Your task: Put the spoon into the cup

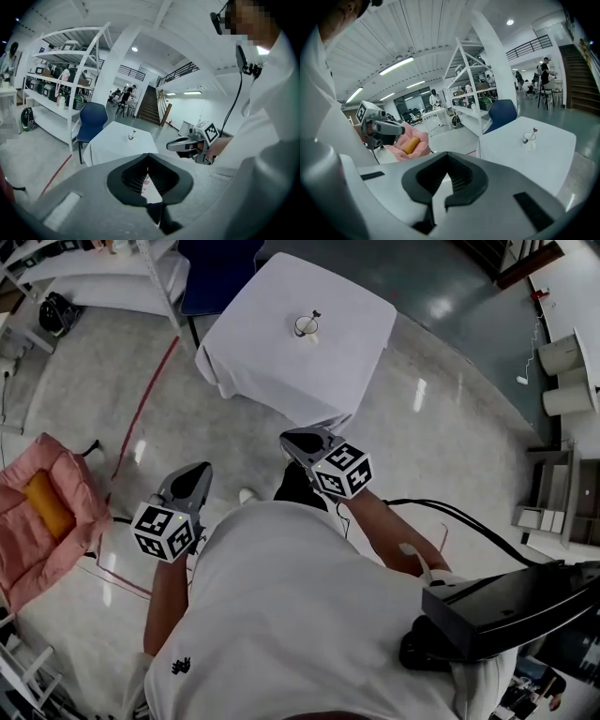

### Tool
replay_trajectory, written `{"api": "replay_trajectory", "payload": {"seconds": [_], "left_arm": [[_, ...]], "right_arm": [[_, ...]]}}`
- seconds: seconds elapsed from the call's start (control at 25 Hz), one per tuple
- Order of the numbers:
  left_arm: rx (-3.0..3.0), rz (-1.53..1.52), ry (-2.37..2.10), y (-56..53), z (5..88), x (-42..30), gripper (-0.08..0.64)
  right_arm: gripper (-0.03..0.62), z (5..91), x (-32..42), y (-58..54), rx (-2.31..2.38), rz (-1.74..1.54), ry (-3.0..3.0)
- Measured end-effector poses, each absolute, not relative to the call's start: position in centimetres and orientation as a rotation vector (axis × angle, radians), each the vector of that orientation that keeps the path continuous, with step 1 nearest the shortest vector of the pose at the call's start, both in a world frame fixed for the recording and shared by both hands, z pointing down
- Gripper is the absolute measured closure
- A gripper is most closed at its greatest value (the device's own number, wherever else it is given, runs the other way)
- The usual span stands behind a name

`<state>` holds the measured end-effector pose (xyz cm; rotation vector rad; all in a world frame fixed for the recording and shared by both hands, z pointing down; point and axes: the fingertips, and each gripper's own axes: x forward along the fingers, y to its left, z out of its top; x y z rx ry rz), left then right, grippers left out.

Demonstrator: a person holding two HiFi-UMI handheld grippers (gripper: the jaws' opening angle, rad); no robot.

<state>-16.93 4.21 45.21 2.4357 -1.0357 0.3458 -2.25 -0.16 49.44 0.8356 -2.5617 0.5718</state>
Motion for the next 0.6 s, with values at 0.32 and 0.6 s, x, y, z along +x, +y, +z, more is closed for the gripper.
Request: {"api": "replay_trajectory", "payload": {"seconds": [0.32,0.6], "left_arm": [[2.413,0.340,-1.069,5.0,45.4,-18.4,0.551],[2.398,0.333,-1.081,5.3,45.6,-18.7,0.551]], "right_arm": [[0.584,48.5,-3.9,-0.2,0.789,0.525,-2.584],[0.584,48.7,-4.7,0.3,0.747,0.527,-2.576]]}}
